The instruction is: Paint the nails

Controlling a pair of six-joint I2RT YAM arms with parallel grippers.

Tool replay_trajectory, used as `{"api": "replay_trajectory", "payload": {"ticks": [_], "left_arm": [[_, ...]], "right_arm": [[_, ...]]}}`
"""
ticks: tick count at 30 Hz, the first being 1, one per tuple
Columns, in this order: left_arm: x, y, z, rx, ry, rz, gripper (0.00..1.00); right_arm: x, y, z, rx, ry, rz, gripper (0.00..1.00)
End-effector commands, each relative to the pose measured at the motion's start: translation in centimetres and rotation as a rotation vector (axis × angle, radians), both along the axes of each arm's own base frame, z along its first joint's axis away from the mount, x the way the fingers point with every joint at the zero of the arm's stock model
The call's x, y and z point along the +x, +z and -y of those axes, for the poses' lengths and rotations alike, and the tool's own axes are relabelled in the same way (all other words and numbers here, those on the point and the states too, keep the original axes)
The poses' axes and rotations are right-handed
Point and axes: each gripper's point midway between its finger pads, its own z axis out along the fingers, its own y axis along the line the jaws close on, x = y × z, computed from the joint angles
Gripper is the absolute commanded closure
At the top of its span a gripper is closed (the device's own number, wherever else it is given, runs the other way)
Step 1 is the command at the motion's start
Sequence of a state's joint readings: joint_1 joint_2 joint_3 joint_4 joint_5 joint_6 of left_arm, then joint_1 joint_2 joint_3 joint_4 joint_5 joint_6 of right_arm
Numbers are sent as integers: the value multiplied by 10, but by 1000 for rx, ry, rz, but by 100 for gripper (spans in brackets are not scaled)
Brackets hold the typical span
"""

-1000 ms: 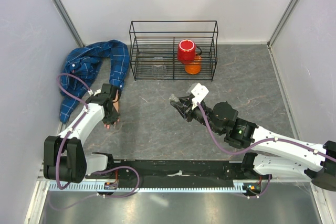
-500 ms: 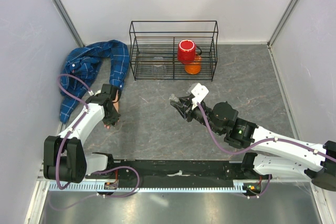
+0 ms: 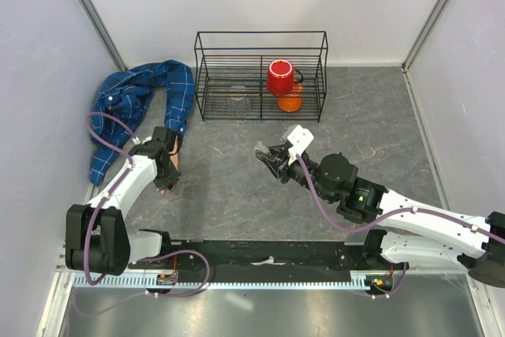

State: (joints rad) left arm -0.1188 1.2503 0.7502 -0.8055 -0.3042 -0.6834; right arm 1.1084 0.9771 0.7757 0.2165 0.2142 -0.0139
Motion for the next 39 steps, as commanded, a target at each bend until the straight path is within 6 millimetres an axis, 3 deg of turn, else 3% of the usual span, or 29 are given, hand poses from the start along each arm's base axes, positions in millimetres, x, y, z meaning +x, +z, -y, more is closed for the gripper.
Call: {"api": "replay_trajectory", "payload": {"ticks": [1,24,39], "left_arm": [[8,5,-1,-3,28,45,98],[35,16,-10,58,8,87,98],[21,11,-12,53,12,60,98]], "right_arm": [[-2,20,-2,62,17,20,100],[-1,19,-2,56,11,17,100],[-1,19,-4,56,16,17,100]]}}
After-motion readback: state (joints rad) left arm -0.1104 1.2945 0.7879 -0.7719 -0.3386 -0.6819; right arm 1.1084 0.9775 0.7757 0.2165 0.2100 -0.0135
